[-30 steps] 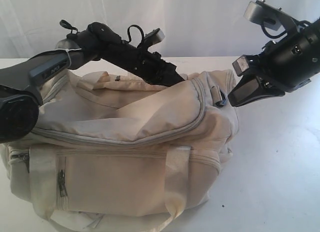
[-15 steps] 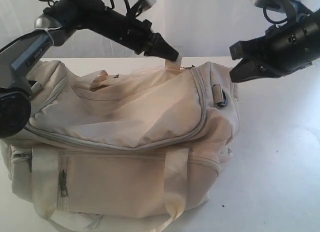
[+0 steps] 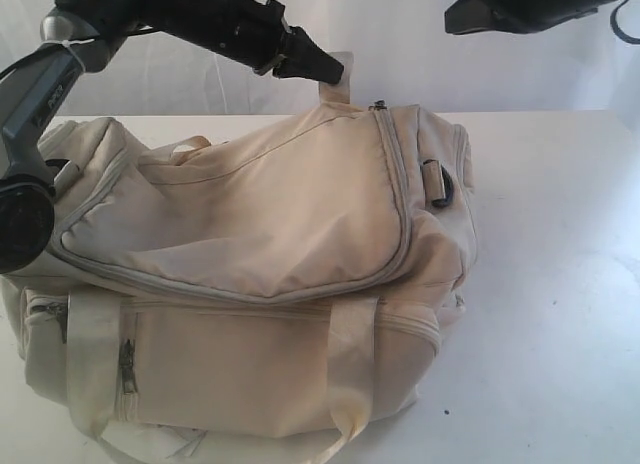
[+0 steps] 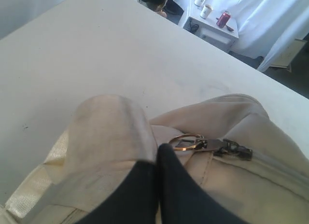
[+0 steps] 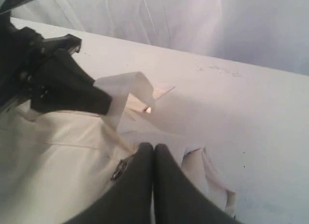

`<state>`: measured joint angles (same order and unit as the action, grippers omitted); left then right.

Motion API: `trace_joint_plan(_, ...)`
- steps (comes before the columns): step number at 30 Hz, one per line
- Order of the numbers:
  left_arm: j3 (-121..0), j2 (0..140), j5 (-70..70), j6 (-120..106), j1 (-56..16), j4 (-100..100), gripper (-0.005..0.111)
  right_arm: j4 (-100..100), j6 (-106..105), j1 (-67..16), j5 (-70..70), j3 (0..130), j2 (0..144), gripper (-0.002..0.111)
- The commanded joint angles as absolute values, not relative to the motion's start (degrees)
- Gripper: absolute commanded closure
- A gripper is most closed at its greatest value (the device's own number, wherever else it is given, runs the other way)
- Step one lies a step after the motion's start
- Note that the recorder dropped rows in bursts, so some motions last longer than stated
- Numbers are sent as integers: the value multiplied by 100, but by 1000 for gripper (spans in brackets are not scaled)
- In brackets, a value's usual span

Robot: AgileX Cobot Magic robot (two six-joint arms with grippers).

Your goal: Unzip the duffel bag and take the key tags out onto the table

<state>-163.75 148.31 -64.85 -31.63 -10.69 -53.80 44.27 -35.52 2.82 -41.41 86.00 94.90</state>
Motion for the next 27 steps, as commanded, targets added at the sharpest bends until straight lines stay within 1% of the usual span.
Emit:
trace_joint_plan(1, -16473, 14733, -6996, -3130, -1045, -5776, 107, 3993, -2935, 370, -4600, 9632, 10371, 108)
trace_joint_plan(7, -16473, 14733, -6996, -3102, -1045, -5776, 107, 3911, -2511, 619, -6043, 11375, 11581, 108)
trace_joint_plan(8, -16473, 14733, -6996, -3043, -1045, -5776, 107, 3911, -2501, 656, -6225, 11584, 11784, 106)
trace_joint_plan(10, -16473, 14733, -6996, -3019, -1045, -5776, 107, 4046, -2395, 752, -6682, 12023, 12149, 99)
trace_joint_plan(11, -16473, 14733, -6996, -3019, -1045, -5776, 107, 4169, -2383, 782, -6871, 12152, 12278, 93)
trace_joint_plan(13, -16473, 14733, -6996, -3019, -1045, -5776, 107, 4551, -2396, 862, -6996, 12368, 12559, 74)
trace_joint_plan(15, -16473, 14733, -6996, -2969, -1045, -5780, 107, 4757, -2556, 862, -6996, 12409, 12749, 52)
trace_joint_plan(16, -16473, 14733, -6996, -2954, -1045, -5780, 107, 4772, -2583, 862, -6996, 12396, 12805, 43)
trace_joint_plan(17, -16473, 14733, -6996, -2928, -1045, -5780, 107, 4847, -2583, 862, -6996, 12396, 12880, 38)
trace_joint_plan(18, -16473, 14733, -6996, -2928, -1045, -5780, 107, 4969, -2583, 862, -6996, 12396, 12960, 36)
trace_joint_plan(22, -16473, 14733, -6996, -2931, -1045, -5790, 107, 5511, -2583, 848, -6996, 12396, 13197, 36)
trace_joint_plan(27, -16473, 14733, -6996, -2943, -1045, -5789, 107, 5539, -2572, 686, -6996, 12386, 13283, 37)
